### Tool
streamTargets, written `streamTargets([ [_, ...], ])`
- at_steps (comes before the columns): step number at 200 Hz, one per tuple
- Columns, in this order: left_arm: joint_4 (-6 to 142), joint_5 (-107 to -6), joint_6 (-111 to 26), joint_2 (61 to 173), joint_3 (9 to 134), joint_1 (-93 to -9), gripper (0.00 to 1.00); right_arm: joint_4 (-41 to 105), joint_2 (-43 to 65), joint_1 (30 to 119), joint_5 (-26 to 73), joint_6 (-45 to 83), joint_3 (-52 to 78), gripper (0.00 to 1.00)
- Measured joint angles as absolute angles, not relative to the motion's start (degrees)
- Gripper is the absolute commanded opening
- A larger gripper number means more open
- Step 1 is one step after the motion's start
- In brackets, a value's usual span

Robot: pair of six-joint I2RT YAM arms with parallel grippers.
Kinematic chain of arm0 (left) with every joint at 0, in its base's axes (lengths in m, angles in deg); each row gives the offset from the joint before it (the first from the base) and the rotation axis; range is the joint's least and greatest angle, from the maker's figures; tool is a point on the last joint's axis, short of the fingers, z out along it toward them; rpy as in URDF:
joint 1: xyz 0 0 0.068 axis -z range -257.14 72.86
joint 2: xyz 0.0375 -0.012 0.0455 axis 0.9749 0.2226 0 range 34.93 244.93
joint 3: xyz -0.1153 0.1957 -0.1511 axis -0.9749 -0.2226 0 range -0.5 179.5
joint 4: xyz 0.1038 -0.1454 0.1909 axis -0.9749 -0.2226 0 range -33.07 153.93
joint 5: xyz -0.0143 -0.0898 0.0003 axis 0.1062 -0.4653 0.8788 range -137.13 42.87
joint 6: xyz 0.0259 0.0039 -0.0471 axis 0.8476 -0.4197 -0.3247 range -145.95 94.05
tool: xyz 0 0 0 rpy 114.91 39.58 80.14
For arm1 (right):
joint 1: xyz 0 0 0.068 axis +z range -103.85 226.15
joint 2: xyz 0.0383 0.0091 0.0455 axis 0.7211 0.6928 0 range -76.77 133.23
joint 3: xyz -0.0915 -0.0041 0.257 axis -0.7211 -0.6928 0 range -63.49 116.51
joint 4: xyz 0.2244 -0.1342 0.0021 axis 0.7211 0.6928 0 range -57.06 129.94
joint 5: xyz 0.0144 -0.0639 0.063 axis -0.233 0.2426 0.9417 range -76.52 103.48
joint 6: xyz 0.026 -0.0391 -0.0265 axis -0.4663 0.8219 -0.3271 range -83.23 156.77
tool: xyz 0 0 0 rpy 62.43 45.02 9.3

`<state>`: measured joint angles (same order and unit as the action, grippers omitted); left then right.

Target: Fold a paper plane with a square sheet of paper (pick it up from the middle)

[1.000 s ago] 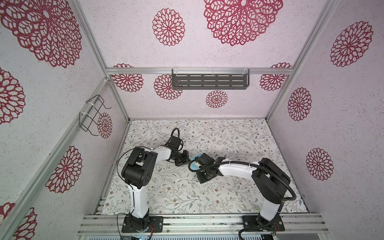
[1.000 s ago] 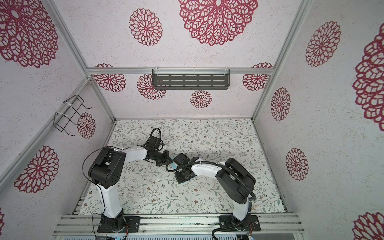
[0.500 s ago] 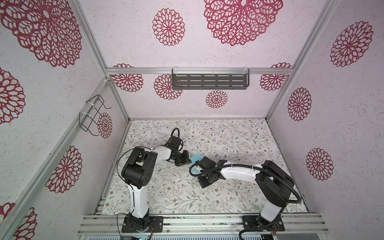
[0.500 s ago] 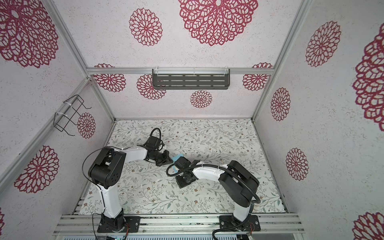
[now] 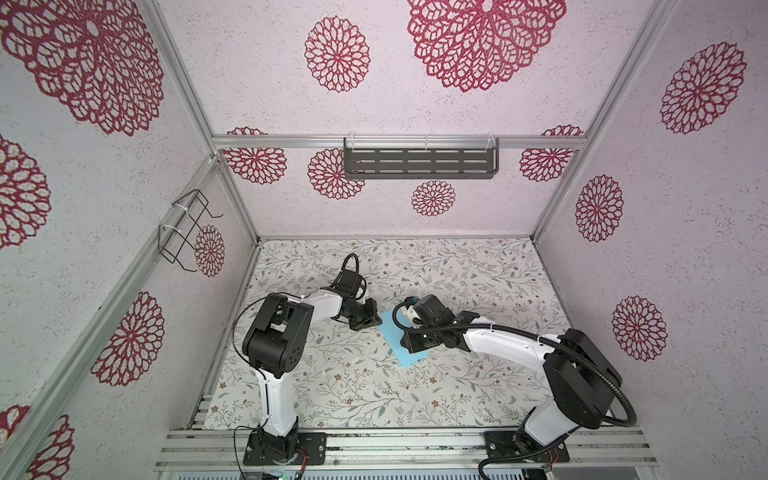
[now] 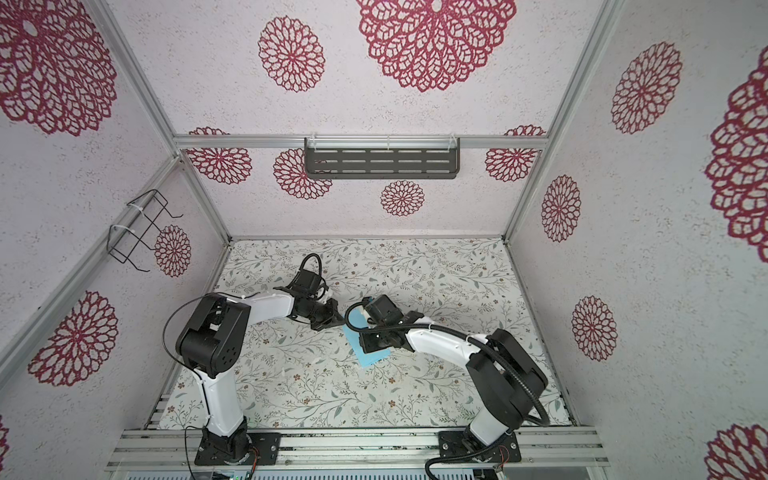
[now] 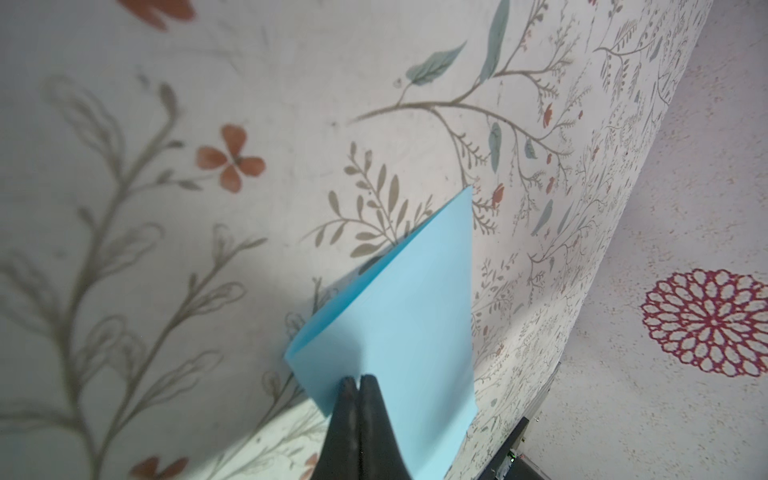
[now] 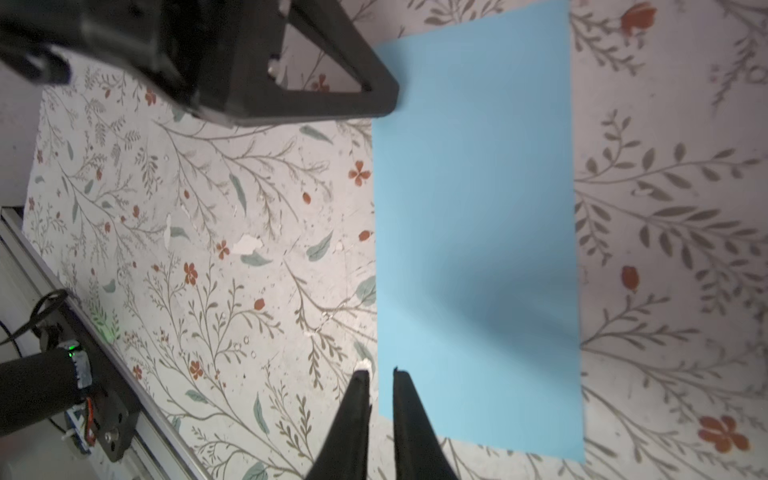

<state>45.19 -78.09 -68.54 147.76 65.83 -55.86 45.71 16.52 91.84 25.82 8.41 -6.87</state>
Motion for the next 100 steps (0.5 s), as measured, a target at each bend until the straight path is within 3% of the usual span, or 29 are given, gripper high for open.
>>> streamTargets([
  [41,43.3,-76.8,-67.4,147.7,66.9,-55.9,0.03,45.1,23.6,91.3,25.9,7.6,-4.0,0.18],
  [100,40.1,-74.2,-65.1,148.7,68.6,-55.9,0.03,46.3,25.6,91.3,26.3,6.6,-4.0,0.19],
])
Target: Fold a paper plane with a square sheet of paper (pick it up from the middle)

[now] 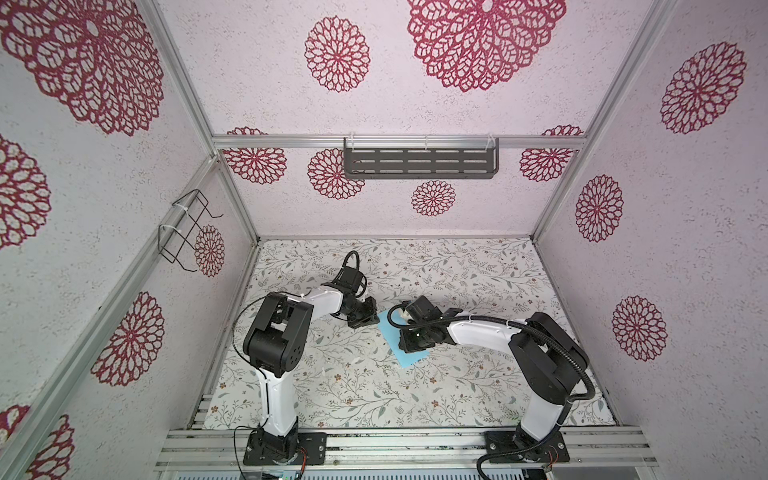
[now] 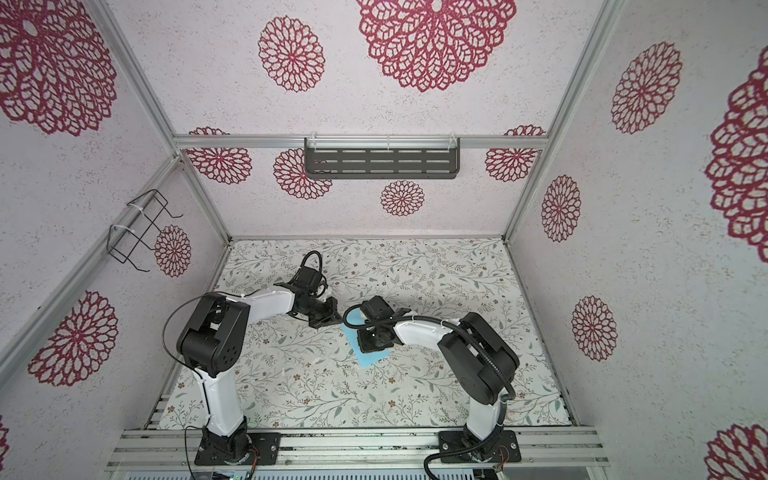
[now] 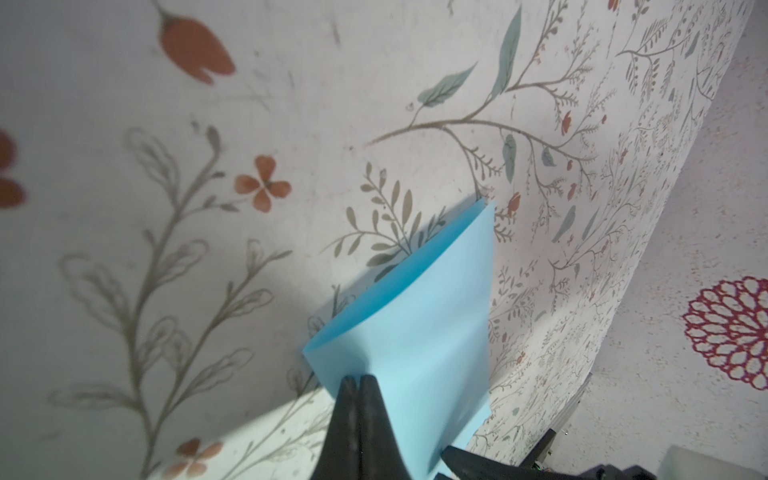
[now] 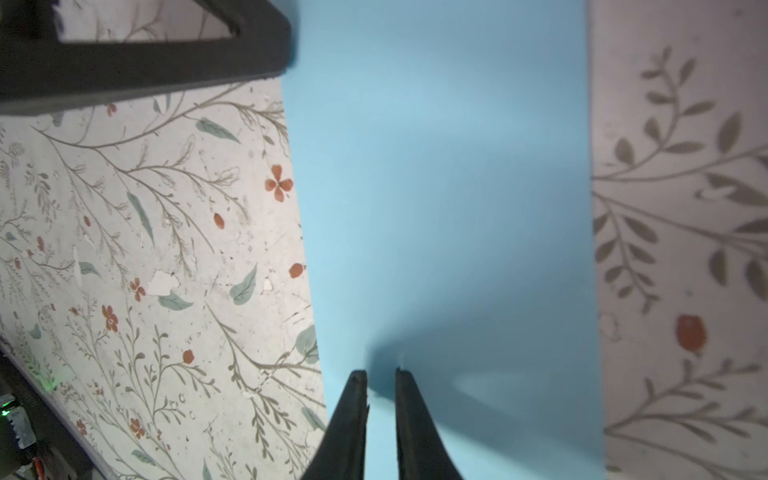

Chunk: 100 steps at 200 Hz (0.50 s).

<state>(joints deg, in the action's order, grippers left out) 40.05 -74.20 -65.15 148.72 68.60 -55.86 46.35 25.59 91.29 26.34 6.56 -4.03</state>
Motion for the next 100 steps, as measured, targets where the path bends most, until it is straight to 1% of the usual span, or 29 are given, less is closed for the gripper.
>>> streamTargets([
  [100,32.9,-67.6,-60.4,151.5,74.8,-55.9,0.03,45.5,25.4,91.2,27.9,5.6,-6.2,0.19],
])
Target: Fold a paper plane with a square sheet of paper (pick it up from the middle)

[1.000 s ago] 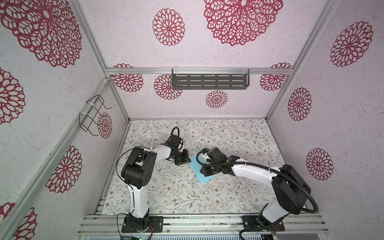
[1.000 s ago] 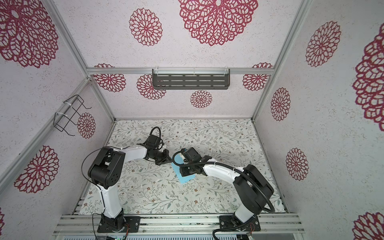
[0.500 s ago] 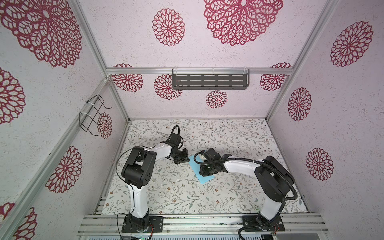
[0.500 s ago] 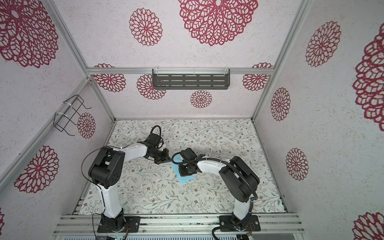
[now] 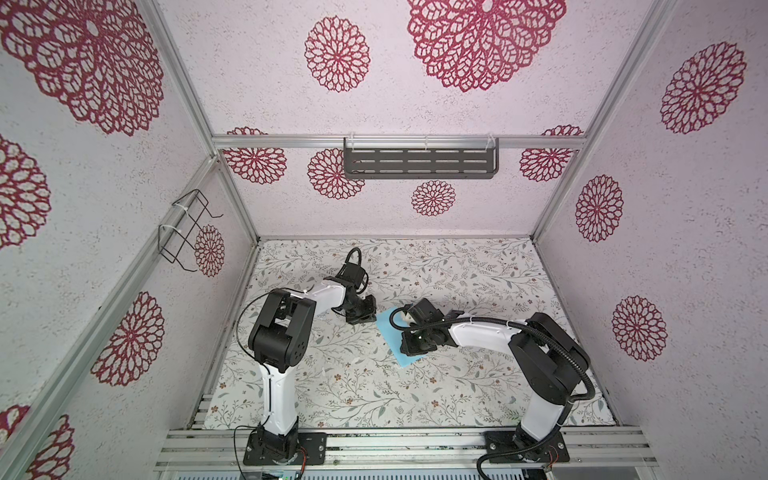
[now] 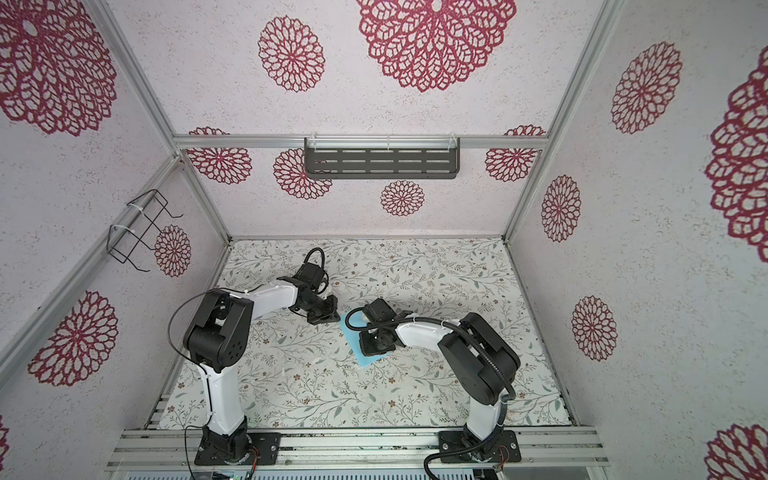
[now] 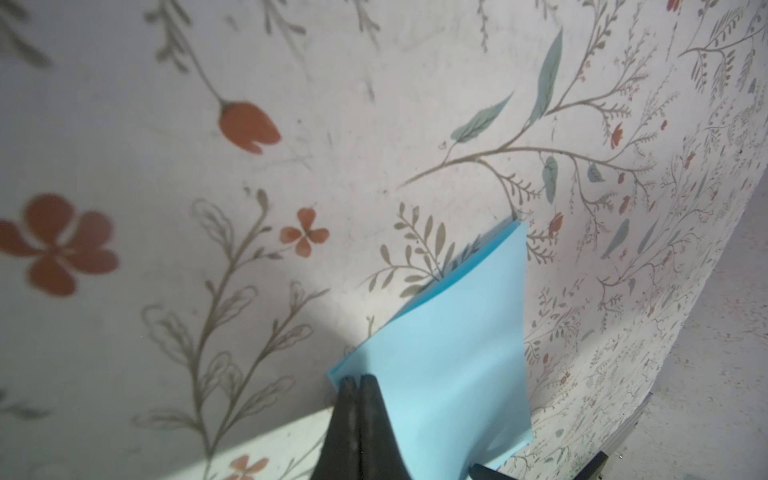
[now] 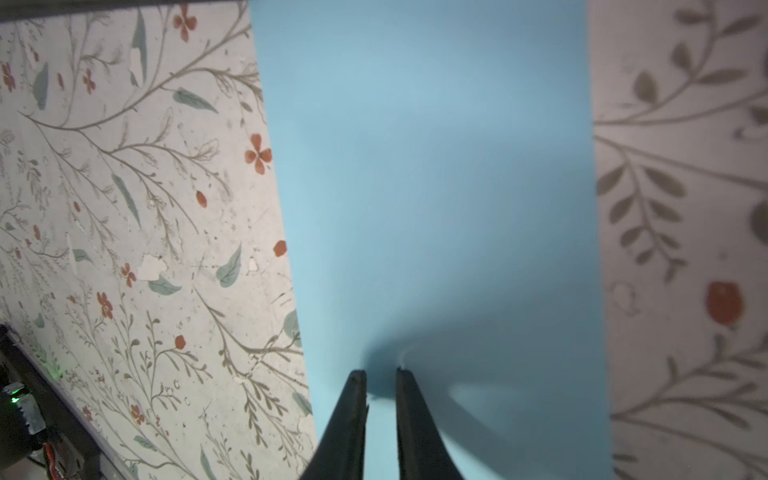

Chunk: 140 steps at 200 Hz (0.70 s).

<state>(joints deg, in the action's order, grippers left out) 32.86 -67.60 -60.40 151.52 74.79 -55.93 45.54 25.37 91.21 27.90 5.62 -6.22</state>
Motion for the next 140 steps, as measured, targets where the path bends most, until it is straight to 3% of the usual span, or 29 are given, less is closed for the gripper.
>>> streamTargets([
  [43,30.0,-63.7,-59.0,153.0,78.7,-56.2,0.05,43.9,24.5,91.2,28.4,4.3,-7.5,0.21],
  [95,32.4,-62.2,-63.1,145.1,72.7,-56.9,0.27,41.9,18.4,90.0,28.3,1.4,-9.8,0.45],
  [140,40.4,-65.9,-71.3,135.5,63.0,-56.2,0.43,40.5,15.3,83.7,28.1,0.6,-12.7,0.56],
])
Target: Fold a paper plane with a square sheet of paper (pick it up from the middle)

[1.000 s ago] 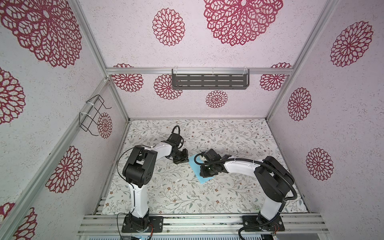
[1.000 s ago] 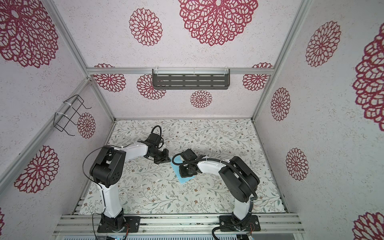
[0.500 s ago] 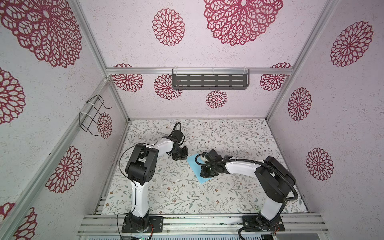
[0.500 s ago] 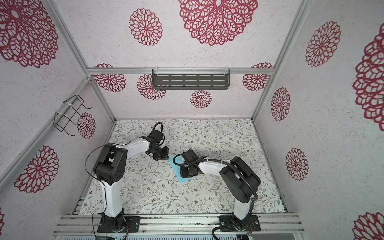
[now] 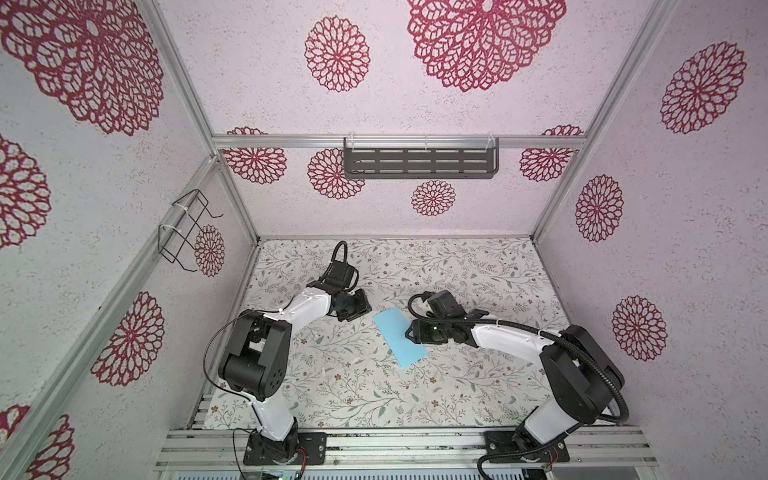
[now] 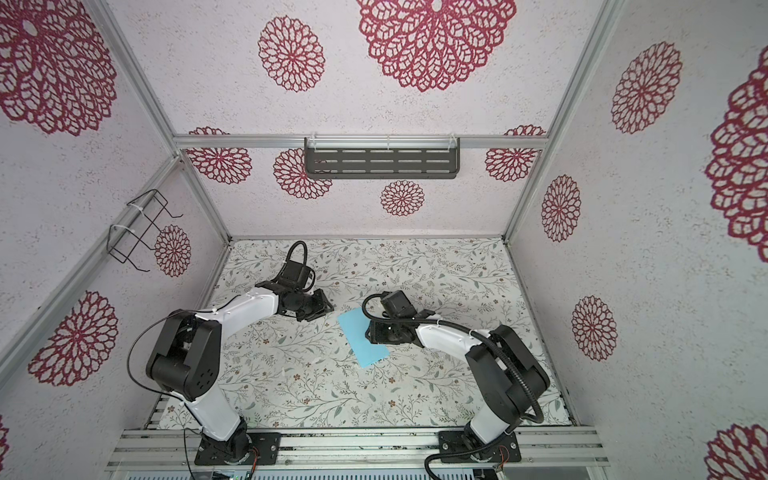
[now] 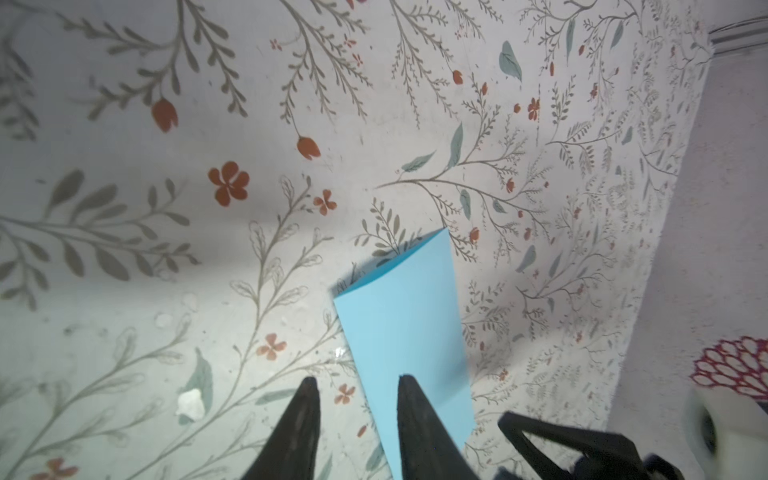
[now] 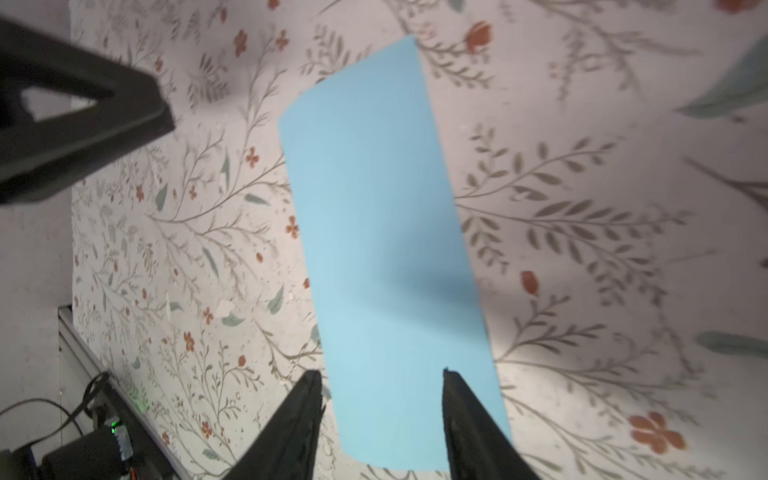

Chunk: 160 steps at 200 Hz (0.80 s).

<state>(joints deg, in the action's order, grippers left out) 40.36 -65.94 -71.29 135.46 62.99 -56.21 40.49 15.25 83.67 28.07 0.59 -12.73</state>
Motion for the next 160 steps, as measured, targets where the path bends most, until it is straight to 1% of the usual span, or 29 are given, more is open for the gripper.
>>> streamTargets([
  [32,43.9,-68.0,-75.4,136.0,60.0,-54.9,0.46,42.8,15.5,80.5,28.4,0.7,-13.7,0.59],
  [80,47.4,-70.8,-78.1,140.2,60.3,-54.1,0.48,43.8,15.5,80.2,30.8,0.7,-15.0,0.59],
  [125,47.4,-72.1,-78.2,143.6,62.6,-54.1,0.48,43.2,15.3,80.2,33.5,0.6,-17.4,0.59],
  [160,46.8,-73.2,-77.5,146.9,66.3,-54.0,0.47,38.6,14.6,80.2,36.9,-1.8,-20.1,0.58],
])
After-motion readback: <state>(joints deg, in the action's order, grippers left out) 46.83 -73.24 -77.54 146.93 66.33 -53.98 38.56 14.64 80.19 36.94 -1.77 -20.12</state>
